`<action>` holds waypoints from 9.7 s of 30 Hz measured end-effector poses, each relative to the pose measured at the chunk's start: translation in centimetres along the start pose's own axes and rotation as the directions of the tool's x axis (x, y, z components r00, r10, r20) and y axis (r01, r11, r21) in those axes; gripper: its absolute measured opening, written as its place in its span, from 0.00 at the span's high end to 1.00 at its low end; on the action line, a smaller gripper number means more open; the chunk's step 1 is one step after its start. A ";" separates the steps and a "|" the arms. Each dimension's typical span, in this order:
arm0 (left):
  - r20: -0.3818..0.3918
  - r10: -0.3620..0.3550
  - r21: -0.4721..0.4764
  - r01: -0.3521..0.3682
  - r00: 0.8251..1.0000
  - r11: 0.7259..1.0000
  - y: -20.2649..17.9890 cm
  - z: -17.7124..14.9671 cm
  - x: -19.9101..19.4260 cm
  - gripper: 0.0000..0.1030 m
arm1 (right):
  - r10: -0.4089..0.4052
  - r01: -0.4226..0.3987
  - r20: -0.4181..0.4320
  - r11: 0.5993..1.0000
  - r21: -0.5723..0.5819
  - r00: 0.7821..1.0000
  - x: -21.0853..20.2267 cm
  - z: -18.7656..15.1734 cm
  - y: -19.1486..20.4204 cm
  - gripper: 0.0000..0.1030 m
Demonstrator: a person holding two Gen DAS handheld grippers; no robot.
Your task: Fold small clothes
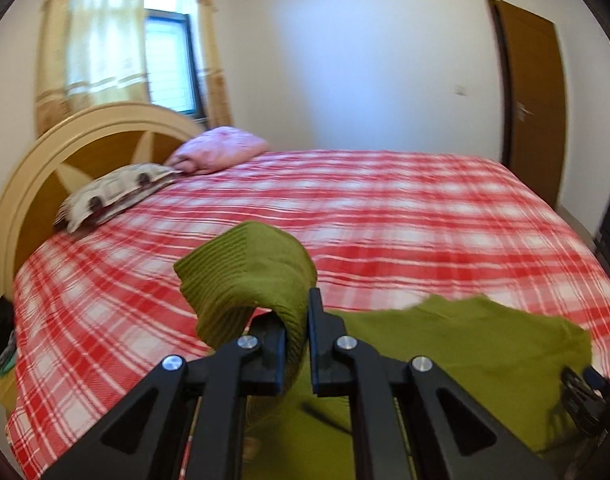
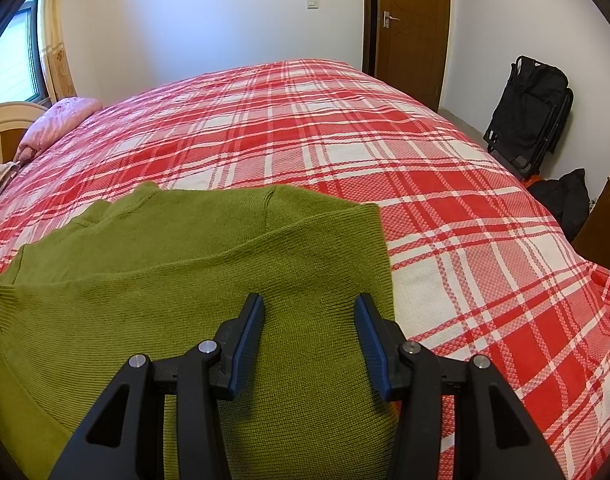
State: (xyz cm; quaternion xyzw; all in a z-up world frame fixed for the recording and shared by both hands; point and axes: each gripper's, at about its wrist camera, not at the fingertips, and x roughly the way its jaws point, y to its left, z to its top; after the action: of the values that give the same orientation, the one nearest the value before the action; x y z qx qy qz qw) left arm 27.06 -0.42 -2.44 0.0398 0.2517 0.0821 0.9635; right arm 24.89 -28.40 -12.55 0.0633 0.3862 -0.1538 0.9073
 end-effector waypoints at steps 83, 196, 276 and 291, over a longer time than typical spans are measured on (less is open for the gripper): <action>-0.277 0.085 -0.195 -0.142 0.957 0.971 14.8 -7.4 2.5 0.14 | 0.642 -0.535 -0.058 0.683 0.497 0.765 -0.6 -2.0 0.3 0.47; -0.204 -0.351 0.199 0.389 0.914 0.899 8.8 -11.8 -9.1 0.00 | 0.492 -0.483 -0.130 0.870 0.095 0.861 -19.9 -13.2 -9.0 0.36; -0.281 -0.644 0.135 0.694 0.711 0.707 16.9 -13.8 -12.3 0.36 | 0.691 -0.670 -0.045 0.713 0.205 0.722 -17.2 -12.3 -6.3 0.96; -0.469 -0.645 0.374 0.797 0.603 0.473 10.6 -19.9 -12.8 0.32 | 0.763 -0.730 0.018 0.611 0.306 0.647 -21.2 -15.2 -8.3 0.25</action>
State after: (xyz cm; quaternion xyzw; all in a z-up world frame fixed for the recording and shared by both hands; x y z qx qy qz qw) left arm 4.80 8.46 -12.40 0.1926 0.3818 -0.4071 0.8071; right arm -2.04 -27.80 -7.80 0.3574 0.3490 0.1879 0.8456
